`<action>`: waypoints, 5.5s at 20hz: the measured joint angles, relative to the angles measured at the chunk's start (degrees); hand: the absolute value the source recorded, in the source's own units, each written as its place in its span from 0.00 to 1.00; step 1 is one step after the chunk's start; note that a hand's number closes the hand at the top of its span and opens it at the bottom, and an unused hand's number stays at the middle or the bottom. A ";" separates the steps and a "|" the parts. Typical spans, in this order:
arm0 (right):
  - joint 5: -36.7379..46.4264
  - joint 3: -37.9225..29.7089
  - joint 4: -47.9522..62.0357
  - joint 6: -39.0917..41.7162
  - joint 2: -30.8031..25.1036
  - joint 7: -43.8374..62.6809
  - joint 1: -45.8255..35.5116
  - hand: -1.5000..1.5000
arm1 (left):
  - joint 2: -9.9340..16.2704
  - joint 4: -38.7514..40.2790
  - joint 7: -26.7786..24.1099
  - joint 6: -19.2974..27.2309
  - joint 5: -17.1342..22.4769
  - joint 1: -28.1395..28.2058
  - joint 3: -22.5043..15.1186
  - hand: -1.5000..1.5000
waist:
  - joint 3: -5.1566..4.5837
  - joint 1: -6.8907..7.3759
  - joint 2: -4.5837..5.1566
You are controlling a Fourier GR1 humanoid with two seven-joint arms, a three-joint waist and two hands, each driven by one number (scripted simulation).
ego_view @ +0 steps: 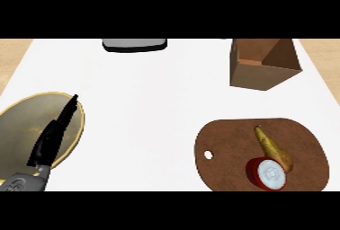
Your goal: Pick the pear from the cutting board and place it in the cardboard box
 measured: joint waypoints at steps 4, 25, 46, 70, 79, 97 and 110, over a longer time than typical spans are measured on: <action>6.12 1.11 -6.67 -2.59 4.48 1.29 6.03 0.00 | -1.49 0.17 1.19 -0.02 -0.87 -1.20 -0.70 0.50 | -0.10 0.95 0.03; 41.85 11.68 -25.33 -10.76 18.43 28.22 7.25 0.00 | -5.66 0.82 3.54 -3.49 -6.31 -3.53 2.30 0.50 | -0.14 2.68 0.15; 52.82 13.85 -15.08 -16.19 17.95 34.48 -5.95 0.00 | -10.01 0.13 3.92 -9.00 -12.18 -3.22 8.86 0.50 | -0.20 2.67 0.07; 59.68 16.17 -3.94 -16.12 16.44 42.66 -19.20 0.00 | -13.74 0.42 2.67 -13.06 -16.88 -2.27 13.80 0.50 | -1.18 2.56 -0.37; 62.71 15.94 0.14 -19.43 15.74 42.76 -22.43 1.00 | -14.34 -0.18 2.93 -13.33 -17.54 -2.30 14.31 0.50 | -1.68 2.62 -0.61; 65.98 17.71 -0.84 -36.60 18.53 43.80 -23.80 1.00 | -15.23 -0.88 3.26 -13.71 -18.80 -2.36 14.67 0.50 | -0.48 2.91 -0.01; 82.87 32.69 8.11 0.85 19.06 80.94 -55.40 1.00 | -16.19 0.37 3.55 -14.85 -19.53 -4.93 12.87 0.50 | -0.44 6.97 0.45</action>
